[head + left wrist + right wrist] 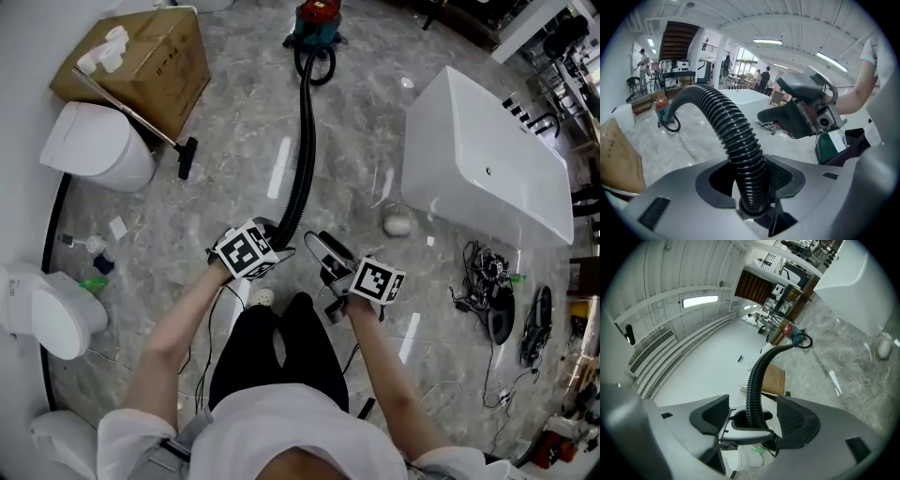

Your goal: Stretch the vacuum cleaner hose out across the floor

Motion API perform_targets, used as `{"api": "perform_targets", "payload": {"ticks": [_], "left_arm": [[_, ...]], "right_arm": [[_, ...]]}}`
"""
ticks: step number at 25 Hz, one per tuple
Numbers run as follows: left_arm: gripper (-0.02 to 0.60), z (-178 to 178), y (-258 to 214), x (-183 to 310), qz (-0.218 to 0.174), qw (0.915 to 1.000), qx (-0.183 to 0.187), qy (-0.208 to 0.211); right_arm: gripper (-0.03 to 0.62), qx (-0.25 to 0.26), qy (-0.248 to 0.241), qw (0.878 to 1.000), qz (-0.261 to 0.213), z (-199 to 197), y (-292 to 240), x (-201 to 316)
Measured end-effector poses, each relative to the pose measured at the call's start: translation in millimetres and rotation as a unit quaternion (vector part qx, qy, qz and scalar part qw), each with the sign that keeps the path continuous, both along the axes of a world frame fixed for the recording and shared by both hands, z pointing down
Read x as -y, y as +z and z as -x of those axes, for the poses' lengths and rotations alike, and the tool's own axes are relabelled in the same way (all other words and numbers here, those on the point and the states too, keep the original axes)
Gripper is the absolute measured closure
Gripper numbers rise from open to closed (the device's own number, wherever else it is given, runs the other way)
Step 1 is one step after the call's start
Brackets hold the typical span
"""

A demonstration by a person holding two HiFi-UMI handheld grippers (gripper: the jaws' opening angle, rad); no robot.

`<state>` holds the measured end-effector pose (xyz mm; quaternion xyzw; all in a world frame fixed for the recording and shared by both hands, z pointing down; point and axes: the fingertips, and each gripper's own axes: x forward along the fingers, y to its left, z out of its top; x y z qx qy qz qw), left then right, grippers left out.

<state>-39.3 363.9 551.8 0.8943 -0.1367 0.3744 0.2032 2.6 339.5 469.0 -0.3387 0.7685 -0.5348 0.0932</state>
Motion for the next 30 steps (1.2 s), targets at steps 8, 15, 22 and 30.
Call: {"api": "perform_targets", "payload": {"ticks": [8,15,22,30], "left_arm": [[0.397,-0.2,9.2,-14.8,-0.096,0.9833,0.138,0.07],[0.396,-5.9,1.9,-23.6,-0.199,0.9435,0.217,0.151],[0.391,-21.7,6.0,-39.5,-0.182,0.9507,0.191,0.163],[0.379,-27.1,-5.2,-37.5,-0.249,0.9416,0.166,0.154]], "right_arm": [[0.292,-0.062,0.049,0.996,0.041,26.6,19.9,35.8],[0.425,0.009,0.12,0.986,0.116,0.5,39.4,30.6],[0.437,0.137,0.155,0.968,0.139,-22.6,50.5,15.8],[0.439,0.325,0.246,0.887,0.216,-51.9,74.9,-8.9]]}}
